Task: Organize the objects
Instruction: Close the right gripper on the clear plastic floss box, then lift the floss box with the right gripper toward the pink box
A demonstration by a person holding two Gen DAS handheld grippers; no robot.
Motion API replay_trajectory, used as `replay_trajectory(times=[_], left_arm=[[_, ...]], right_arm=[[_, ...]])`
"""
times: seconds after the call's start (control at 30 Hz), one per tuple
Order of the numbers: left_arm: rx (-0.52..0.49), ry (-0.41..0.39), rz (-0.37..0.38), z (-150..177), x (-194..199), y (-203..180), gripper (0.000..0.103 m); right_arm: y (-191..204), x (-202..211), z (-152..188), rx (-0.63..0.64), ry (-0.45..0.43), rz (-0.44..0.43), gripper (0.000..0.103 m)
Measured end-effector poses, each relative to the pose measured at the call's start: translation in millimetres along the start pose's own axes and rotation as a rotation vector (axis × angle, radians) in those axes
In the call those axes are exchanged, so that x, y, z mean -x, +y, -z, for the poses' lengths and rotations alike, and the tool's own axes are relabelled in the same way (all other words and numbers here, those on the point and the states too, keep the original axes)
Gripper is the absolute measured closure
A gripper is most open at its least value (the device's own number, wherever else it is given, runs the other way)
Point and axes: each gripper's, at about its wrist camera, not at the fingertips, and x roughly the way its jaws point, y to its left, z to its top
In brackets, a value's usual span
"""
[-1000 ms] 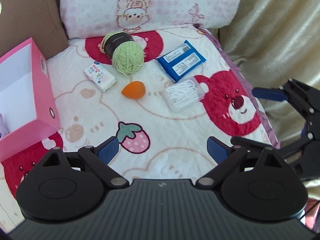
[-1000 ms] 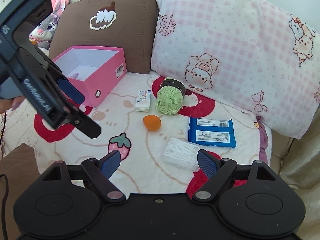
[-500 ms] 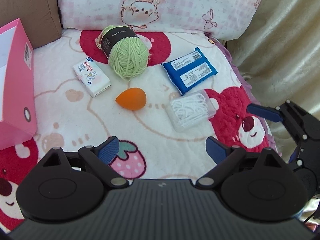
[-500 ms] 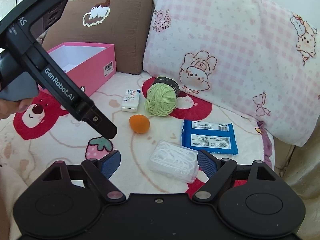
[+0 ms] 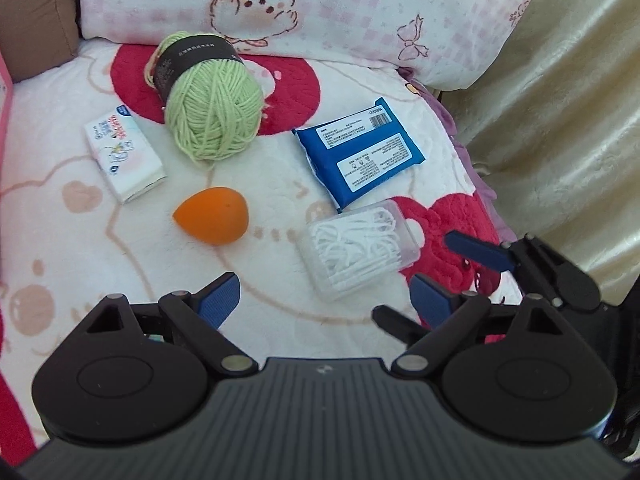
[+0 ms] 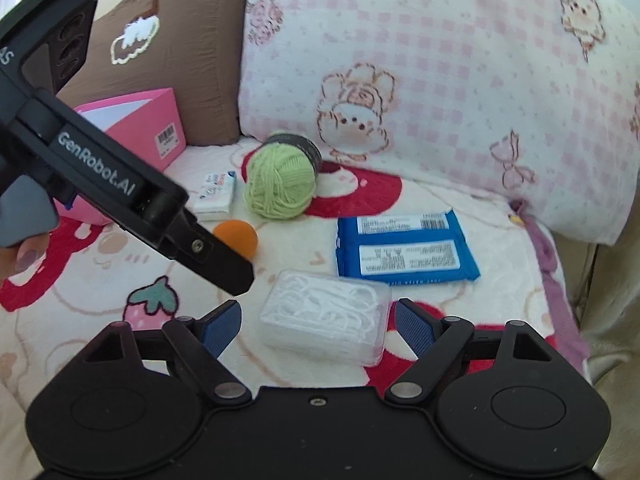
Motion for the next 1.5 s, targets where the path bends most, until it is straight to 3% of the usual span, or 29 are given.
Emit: replay_trajectory(times=[0.2,0.27,0.43,0.5,0.63,0.73,1.3,1.5], left_arm=[[-0.022,-0.039,-0.018,-1,-22,2,0.021],[-0.008,-0.038,-0.017,0,-30,6,0.027],[0.037,-0.031,0.004,1,-46,12,0.030],[0.059,-0.036,0.002,1,-50,14,0.037],[0.110,-0.052,0.052,3,-54,20,0.049],[0.154,-0.009,0.131,3,-60,22,0.060],[0.202,-0.013,0.127,5,-65,21,0.057],[0.110,-0.040,0.136,16,-48,11,0.057]], right_arm=[[-1,-27,5,-0.007,0.041,0.028,0.016],[-2,-32,5,-0.011,0.044,0.012,0.016],[-3,-40,3,-0.034,0.071,-0.003,0.011],[-4,-44,3,-0.057,0.084,-0.009,0.010],[-2,-49,5,-0.054,0.101,0.003,0.008],[-3,-51,7,-0.071,0.108,0.004,0.008],[-7,-62,16,-0.098,0.101,-0.007,0.007],[-4,-49,9,-0.153,0.127,-0.020,0.007]])
